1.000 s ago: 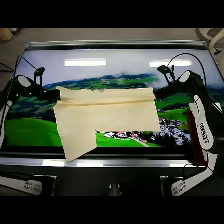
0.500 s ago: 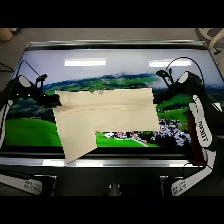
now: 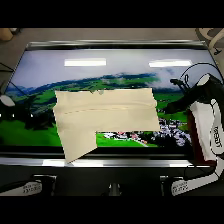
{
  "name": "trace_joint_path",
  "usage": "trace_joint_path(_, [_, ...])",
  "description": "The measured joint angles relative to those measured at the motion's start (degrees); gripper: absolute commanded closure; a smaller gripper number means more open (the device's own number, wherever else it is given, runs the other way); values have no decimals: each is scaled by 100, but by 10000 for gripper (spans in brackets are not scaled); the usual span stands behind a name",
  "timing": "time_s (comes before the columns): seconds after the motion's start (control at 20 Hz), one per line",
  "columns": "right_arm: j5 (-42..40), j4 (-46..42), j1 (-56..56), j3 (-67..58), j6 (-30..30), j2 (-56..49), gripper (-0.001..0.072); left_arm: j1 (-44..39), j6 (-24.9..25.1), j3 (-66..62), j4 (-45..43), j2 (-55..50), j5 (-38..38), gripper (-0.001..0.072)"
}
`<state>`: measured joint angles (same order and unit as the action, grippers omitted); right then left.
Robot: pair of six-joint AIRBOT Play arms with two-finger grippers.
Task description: Fold the shirts.
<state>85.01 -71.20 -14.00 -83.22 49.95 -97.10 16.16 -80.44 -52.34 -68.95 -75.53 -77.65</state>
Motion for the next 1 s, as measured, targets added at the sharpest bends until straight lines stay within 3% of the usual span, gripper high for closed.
trace_joint_path(0.35, [48,7,-7,337,-31,170,282,-243,138,1825,866,693,966,312])
trace_joint_path(0.5, [103,7,-7,448,-46,201,211,-455,50,2013,1043,748,1202,333])
trace_joint_path(0.55, [109,7,-7,538,-50,227,206,-501,22,2041,1049,763,1266,404])
trace_joint_path(0.6, [109,11,-7,649,-52,258,205,-538,-11,2070,1062,769,1362,527])
trace_joint_path(0.65, [105,13,-7,798,-55,289,205,-560,-13,2094,1049,765,1445,588])
trace_joint_path(0.7, [94,44,-7,946,-68,323,205,-579,-17,2103,1045,756,1488,599])
trace_joint_path(0.75, [59,92,-7,1084,-83,343,205,-595,-46,2109,1051,761,1515,676])
trace_joint_path(1.0, [-302,531,-7,1711,-118,391,207,-623,-55,2120,1029,813,1565,676])
